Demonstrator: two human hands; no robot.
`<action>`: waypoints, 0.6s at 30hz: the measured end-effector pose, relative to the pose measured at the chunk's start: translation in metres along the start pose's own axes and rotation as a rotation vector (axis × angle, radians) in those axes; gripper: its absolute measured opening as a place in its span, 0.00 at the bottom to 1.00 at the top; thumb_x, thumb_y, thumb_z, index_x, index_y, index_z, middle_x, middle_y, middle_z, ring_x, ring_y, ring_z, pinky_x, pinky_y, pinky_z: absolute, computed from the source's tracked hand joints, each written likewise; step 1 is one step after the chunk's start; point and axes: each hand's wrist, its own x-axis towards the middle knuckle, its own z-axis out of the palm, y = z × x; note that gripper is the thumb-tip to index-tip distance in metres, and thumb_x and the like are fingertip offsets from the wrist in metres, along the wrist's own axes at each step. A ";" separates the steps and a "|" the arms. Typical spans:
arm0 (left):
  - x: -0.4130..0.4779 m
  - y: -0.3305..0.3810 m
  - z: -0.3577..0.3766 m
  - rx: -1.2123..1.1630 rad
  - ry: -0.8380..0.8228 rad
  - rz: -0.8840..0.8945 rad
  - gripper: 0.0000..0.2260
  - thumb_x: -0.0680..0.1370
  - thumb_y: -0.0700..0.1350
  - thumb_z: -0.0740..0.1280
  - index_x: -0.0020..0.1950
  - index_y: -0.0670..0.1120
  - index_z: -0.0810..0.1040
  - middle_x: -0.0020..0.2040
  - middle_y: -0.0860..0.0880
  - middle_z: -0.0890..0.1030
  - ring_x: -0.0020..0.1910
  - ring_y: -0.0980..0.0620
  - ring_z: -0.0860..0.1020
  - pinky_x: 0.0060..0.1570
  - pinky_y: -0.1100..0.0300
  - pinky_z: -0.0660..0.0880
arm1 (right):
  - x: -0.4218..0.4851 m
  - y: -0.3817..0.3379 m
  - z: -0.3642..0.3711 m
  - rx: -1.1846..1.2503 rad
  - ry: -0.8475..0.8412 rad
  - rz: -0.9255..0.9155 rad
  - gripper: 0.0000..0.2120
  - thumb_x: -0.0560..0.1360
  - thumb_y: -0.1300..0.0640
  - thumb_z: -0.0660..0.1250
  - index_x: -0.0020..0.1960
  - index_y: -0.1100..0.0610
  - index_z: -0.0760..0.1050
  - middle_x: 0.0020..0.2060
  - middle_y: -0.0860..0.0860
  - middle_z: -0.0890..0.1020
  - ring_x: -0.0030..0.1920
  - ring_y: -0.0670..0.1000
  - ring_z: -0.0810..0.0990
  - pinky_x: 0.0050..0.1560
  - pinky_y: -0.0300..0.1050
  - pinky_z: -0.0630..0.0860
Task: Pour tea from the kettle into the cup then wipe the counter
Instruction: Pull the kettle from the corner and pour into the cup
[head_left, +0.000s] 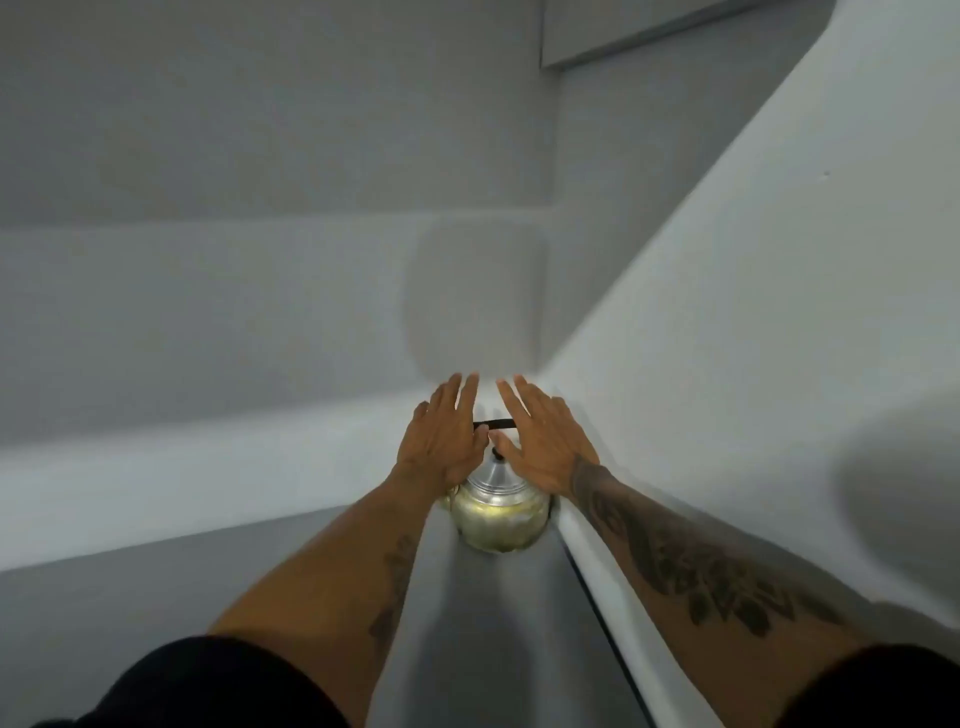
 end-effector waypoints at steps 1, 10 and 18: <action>0.005 0.000 0.004 -0.009 -0.024 -0.020 0.30 0.81 0.52 0.55 0.78 0.46 0.45 0.79 0.42 0.51 0.78 0.44 0.53 0.74 0.47 0.57 | 0.004 0.002 0.004 0.012 -0.014 0.001 0.32 0.80 0.40 0.49 0.78 0.50 0.40 0.78 0.54 0.46 0.78 0.56 0.48 0.76 0.56 0.47; 0.053 -0.012 0.046 -0.049 -0.210 -0.088 0.29 0.76 0.40 0.62 0.75 0.42 0.56 0.71 0.42 0.67 0.67 0.43 0.69 0.61 0.50 0.71 | 0.045 0.020 0.032 0.068 -0.185 0.034 0.36 0.75 0.56 0.64 0.77 0.56 0.48 0.78 0.57 0.52 0.77 0.57 0.53 0.76 0.54 0.51; 0.065 -0.024 0.058 -0.173 -0.296 -0.115 0.10 0.78 0.47 0.65 0.57 0.45 0.76 0.54 0.45 0.80 0.51 0.44 0.78 0.50 0.52 0.74 | 0.063 0.032 0.044 0.100 -0.245 0.009 0.08 0.75 0.56 0.60 0.52 0.58 0.71 0.48 0.55 0.77 0.44 0.53 0.71 0.44 0.46 0.68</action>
